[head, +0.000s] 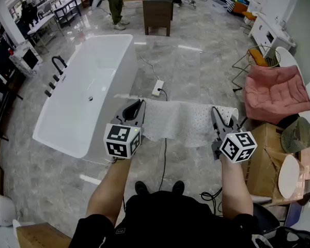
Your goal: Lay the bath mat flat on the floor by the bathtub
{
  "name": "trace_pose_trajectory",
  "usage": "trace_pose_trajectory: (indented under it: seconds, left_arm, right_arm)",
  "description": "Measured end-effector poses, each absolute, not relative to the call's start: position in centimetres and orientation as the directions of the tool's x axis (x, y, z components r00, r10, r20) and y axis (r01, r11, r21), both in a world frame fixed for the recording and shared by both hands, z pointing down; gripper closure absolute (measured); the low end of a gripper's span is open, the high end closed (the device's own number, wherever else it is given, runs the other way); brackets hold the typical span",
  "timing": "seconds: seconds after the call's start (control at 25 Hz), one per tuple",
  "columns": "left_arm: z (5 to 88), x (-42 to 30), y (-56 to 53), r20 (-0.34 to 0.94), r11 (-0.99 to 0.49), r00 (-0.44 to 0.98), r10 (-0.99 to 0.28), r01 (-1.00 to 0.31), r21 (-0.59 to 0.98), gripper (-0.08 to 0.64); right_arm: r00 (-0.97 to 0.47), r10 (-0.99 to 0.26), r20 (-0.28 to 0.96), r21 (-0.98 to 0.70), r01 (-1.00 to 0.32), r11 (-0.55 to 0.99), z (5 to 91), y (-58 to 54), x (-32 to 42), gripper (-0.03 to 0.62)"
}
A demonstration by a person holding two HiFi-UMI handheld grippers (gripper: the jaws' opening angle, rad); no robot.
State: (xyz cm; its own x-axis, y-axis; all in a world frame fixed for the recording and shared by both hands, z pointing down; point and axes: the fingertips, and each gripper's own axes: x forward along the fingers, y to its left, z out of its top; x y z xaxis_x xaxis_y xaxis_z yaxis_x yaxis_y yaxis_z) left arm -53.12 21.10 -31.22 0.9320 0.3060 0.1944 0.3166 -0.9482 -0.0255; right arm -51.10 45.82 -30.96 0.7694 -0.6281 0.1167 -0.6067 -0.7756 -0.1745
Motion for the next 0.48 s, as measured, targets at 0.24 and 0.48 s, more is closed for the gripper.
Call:
trace_pose_trajectory:
  seconds: [0.24,0.48]
  left_arm:
    - [-30.1,-54.2,22.6,0.217,-0.942,0.919,0.329,0.336,0.003,0.541]
    - [-28.9,-54.2,24.5,0.243,-0.944,0.915,0.323,0.330,0.016,0.541]
  right_arm:
    - [0.772,-0.624,0.118,-0.245,-0.587,-0.772,-29.8,47.9,-52.0,0.572]
    - [0.773,-0.621,0.127,-0.244,-0.583,-0.775,-28.8,50.7,-52.2,0.572]
